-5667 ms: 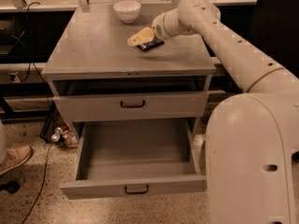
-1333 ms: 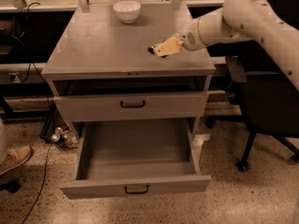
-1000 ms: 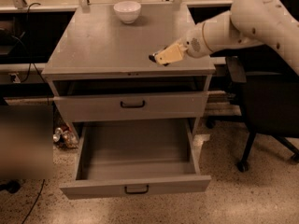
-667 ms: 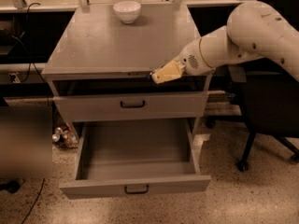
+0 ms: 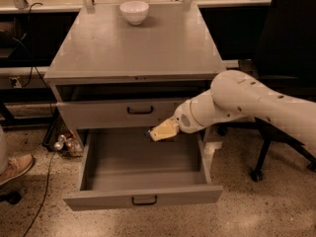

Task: Place rxbar blueberry into middle drawer

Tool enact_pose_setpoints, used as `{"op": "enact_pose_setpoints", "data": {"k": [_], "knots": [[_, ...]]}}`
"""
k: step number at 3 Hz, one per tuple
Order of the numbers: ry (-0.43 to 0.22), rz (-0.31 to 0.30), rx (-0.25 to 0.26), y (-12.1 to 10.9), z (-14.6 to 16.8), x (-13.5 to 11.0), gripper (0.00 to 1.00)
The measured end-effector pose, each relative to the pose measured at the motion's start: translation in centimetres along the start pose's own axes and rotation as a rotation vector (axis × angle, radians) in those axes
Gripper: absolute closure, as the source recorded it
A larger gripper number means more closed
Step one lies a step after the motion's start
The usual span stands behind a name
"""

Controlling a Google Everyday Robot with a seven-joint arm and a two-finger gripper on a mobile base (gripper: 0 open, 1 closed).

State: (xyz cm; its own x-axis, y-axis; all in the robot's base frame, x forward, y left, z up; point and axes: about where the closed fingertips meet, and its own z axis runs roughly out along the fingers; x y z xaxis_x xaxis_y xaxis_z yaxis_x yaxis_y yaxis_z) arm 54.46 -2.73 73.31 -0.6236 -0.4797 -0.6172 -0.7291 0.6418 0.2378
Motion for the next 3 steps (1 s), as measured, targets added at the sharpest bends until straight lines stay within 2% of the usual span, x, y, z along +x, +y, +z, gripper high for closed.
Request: {"op": "enact_pose_setpoints", "data": {"k": [1,2,3], "knots": [[0.000,0.008,0.000,-0.1,0.3,0.2,1.00],[0.020,0.092,0.004,-0.3,4.3,3.6,1.00],[0.052,0.163,0.023,-0.9,10.5,7.8,1.00]]}}
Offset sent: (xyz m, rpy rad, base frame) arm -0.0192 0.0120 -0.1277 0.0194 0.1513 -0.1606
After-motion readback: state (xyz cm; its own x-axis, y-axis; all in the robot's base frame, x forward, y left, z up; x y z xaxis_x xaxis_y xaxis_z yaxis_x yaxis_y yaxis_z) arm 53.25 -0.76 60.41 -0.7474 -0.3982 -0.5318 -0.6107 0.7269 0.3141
